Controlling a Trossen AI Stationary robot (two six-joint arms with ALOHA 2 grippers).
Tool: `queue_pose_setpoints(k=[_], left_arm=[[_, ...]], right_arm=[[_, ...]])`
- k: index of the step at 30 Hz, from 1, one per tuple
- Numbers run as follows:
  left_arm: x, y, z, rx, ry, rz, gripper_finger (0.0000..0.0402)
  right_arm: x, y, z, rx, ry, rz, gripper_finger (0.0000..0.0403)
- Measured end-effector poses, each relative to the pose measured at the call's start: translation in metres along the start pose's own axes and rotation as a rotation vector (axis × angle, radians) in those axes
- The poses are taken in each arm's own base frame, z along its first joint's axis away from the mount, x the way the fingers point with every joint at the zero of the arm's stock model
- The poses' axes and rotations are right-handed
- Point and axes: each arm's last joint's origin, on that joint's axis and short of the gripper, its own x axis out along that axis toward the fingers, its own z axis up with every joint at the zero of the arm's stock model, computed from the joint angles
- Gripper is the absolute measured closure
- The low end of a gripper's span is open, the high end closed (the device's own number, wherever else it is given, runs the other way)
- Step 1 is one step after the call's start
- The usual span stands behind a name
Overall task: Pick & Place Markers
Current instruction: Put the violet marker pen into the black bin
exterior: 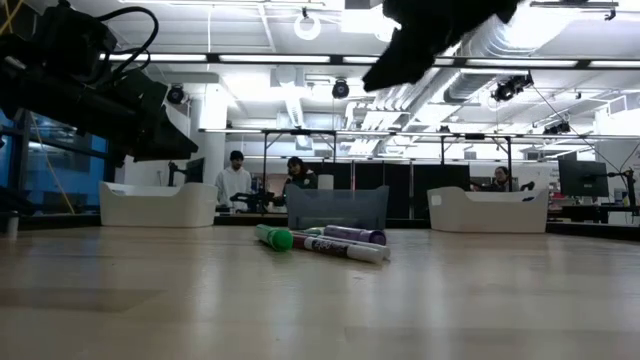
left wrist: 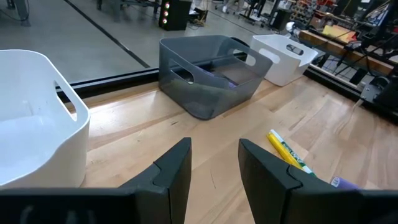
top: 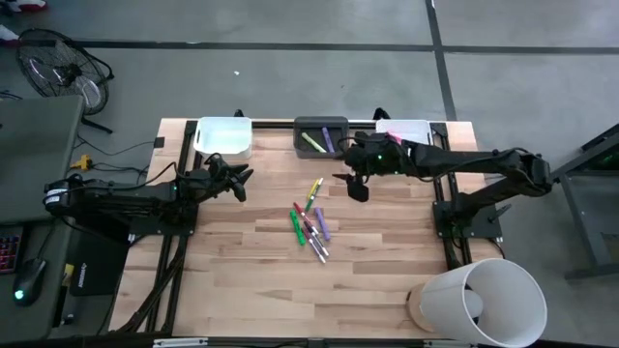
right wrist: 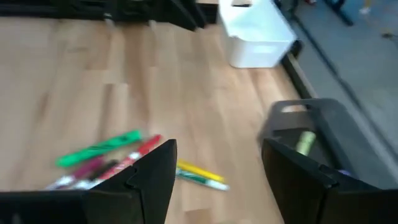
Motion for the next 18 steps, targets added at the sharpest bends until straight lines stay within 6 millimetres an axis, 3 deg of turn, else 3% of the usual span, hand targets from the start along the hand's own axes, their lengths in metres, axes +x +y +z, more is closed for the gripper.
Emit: queue_pose_setpoints(k=[10, 15, 18], left_arm=[[0.000, 0.000, 0.000, 0.000, 0.000, 0.000, 0.0271], [0.000, 0.000, 0.000, 0.000, -0.001, 0.000, 0.0271], [0.000, 0.000, 0.000, 0.000, 0.000, 0.000, 0.0271]], right_arm=[[0.000, 0.024, 0.017, 0.144, -0.181, 0.208, 0.0179], [0.005, 0.035, 0.010, 0.079, -0.280, 0.209, 0.0178], [0.009, 0.035, 0.000, 0.183, -0.215, 0.175, 0.0181]])
